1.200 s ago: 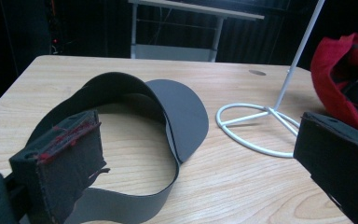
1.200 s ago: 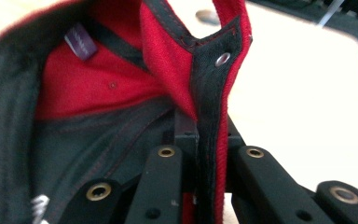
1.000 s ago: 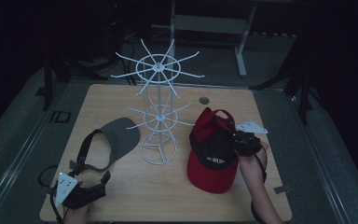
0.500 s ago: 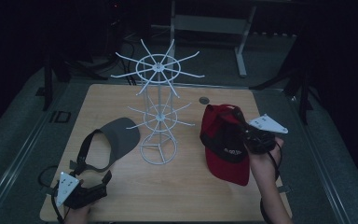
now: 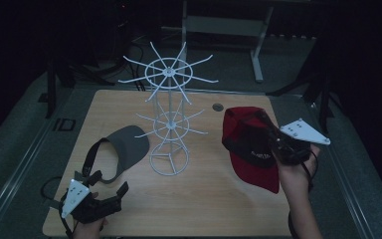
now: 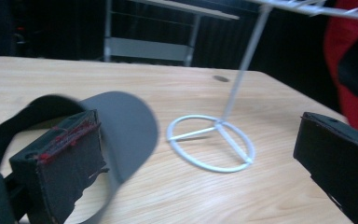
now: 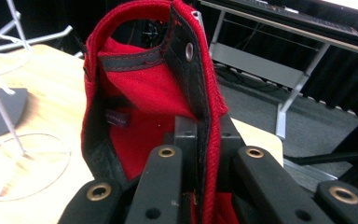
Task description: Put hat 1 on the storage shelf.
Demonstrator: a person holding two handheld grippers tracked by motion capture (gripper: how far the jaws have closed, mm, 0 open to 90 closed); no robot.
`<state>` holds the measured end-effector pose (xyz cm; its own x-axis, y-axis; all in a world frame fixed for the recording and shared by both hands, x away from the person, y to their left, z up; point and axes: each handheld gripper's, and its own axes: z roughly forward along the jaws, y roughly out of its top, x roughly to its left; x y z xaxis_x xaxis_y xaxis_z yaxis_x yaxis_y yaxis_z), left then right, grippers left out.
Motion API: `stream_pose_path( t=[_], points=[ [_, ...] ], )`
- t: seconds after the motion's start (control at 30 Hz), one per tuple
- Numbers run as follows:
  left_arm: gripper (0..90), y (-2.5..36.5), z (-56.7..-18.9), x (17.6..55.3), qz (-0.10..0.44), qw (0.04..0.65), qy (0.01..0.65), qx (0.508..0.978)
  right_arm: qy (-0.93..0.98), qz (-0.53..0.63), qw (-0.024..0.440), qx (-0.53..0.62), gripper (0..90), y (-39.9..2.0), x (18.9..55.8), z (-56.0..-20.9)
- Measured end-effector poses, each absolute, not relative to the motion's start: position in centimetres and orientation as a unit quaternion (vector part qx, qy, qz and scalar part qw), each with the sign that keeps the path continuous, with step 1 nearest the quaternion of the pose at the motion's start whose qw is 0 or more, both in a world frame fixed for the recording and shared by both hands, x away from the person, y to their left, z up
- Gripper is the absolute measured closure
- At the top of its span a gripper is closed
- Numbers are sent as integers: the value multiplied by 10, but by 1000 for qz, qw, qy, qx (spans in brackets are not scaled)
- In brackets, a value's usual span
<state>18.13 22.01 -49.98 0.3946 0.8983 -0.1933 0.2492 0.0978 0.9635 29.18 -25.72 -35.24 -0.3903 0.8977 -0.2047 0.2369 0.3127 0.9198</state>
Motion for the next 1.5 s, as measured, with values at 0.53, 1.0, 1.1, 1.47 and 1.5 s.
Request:
stream_pose_path(
  t=[0.53, 1.0, 1.1, 1.47, 1.5],
  points=[
    [53, 176, -431, 184, 257, 577, 355, 689, 710, 458, 378, 379, 844, -256, 272, -329],
    [86, 117, -394, 207, 228, 591, 270, 725, 711, 481, 364, 361, 844, -250, 255, -320],
    [86, 100, -383, 218, 224, 593, 257, 729, 713, 485, 359, 357, 844, -248, 252, -319],
    [122, 67, -367, 243, 228, 594, 230, 736, 716, 500, 349, 341, 844, -245, 240, -314],
    [122, 65, -366, 245, 228, 594, 231, 736, 716, 500, 349, 341, 844, -245, 240, -314]
  ],
)
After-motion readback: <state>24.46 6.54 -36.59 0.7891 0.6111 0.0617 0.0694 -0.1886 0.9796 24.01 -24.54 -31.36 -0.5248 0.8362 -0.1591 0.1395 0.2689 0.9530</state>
